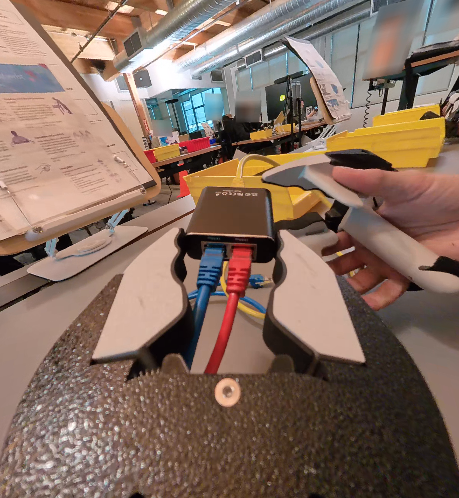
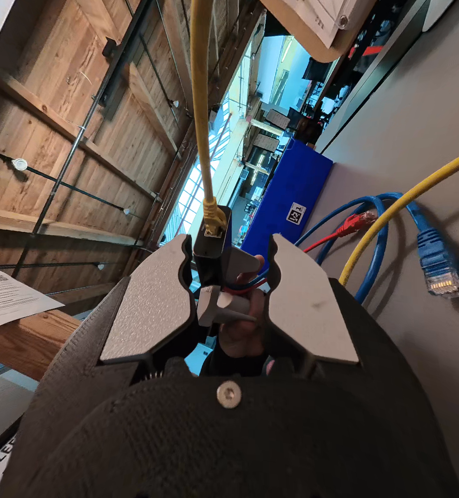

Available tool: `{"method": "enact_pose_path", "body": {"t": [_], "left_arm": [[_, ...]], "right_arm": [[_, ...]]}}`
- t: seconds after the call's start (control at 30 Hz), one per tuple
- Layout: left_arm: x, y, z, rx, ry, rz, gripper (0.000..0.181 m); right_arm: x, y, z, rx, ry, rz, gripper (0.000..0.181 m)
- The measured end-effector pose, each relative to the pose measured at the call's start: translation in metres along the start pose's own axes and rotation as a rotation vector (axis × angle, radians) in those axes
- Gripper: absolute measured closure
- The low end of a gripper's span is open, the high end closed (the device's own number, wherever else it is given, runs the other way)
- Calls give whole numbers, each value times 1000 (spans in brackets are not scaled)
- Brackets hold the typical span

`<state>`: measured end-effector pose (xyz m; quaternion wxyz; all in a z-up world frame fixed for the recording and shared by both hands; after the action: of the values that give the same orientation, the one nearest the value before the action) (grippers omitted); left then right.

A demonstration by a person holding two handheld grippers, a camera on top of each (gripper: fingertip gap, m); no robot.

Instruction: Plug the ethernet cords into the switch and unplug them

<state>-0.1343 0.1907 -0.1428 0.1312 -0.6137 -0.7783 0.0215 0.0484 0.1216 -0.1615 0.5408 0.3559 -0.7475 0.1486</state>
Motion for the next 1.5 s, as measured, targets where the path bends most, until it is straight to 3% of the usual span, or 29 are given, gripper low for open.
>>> {"method": "enact_pose_path", "body": {"t": [0.1,0.27,0.4,0.5,0.83,1.0,1.5], "left_arm": [[-4,2,0,11,46,-4,119],[-7,3,-1,16,74,-17,119],[-11,4,-2,18,100,-21,119],[-12,3,-2,28,105,-40,119],[-21,6,-3,51,177,-82,119],[-25,10,-2,85,204,-99,119],[-27,8,-2,54,231,-150,119]], "right_arm": [[-1,2,1,-8,12,-28,131],[-2,4,2,-28,26,-68,152],[0,5,3,-57,10,-55,152],[1,5,6,-76,28,-83,167],[-2,1,10,-135,22,-91,167],[-3,-4,8,-113,-30,-48,168],[-2,-2,5,-88,-128,-108,168]]}}
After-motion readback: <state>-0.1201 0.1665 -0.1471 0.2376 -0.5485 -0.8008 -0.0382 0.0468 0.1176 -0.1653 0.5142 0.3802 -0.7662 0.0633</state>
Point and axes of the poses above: each gripper's, where its closed fingertips meet, y out along the fingers, z out of its underside, x = y × z across the jaws, the point moved 10 cm from there along -y, back along the fingers, and after that the axes turned 15 degrees about x, right-handed, at the moved point
